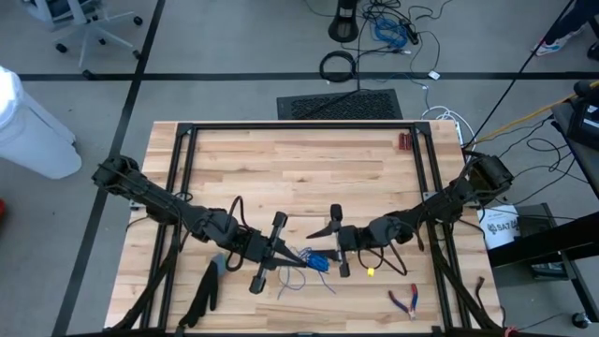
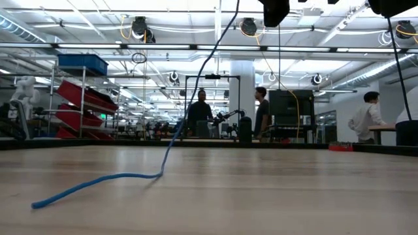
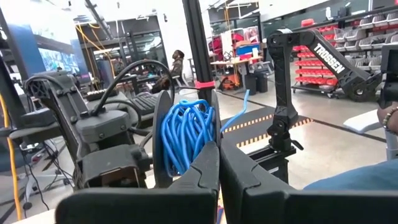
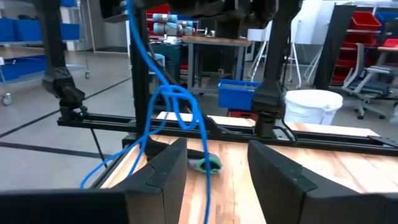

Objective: Coil cords
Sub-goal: Coil the blue wire onto the black spool

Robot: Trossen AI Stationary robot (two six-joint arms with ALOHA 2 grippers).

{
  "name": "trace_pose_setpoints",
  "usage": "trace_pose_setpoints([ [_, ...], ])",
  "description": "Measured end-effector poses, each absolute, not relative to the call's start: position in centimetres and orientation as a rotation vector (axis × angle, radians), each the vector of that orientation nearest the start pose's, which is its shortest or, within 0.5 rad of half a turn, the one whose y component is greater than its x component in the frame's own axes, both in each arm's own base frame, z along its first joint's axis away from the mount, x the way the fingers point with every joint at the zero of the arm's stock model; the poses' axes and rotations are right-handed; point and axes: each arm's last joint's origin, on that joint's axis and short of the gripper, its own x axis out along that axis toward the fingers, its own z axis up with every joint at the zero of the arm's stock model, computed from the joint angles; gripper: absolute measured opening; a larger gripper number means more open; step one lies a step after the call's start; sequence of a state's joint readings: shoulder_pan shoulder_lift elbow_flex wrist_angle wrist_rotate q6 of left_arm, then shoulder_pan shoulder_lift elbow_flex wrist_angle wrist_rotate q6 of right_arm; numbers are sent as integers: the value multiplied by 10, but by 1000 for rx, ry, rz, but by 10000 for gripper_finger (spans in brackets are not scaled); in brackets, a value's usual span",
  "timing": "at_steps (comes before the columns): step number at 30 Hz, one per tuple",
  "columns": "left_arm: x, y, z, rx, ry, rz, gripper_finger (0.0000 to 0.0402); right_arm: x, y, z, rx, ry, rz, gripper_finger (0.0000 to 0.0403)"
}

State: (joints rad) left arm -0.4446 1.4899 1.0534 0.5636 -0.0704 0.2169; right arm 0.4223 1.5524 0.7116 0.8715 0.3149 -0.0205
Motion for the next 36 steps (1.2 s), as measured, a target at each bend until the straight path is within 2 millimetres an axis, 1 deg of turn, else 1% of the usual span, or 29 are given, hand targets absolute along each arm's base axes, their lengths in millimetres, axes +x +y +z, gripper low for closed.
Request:
trace_pose_setpoints([
  [3, 309, -145, 330, 181, -166, -358, 0, 295, 119, 228, -8, -30, 101, 154],
  [5, 309, -145, 330, 180, -169, -358, 0, 296, 117, 228, 5, -27, 100, 139],
  [11, 309, -145, 330, 180, -170, -358, 0, 302, 116, 218, 36, -7, 180, 53],
  [13, 309, -145, 330, 180, -170, -358, 0, 304, 117, 214, 38, -5, 196, 39],
  [20, 309, -145, 330, 180, -169, -358, 0, 310, 120, 212, 42, -18, 204, 46],
  [24, 309, -145, 330, 184, -170, -358, 0, 318, 123, 214, 30, -18, 203, 8],
  [27, 310, -144, 331, 187, -168, -319, 0, 319, 125, 210, 36, 50, 192, 3],
  [30, 304, -143, 338, 175, -174, -276, 0, 314, 127, 203, 31, 164, 149, 1],
  [36, 279, -147, 362, 132, -243, -246, 0, 303, 135, 189, 59, 344, 128, 0],
])
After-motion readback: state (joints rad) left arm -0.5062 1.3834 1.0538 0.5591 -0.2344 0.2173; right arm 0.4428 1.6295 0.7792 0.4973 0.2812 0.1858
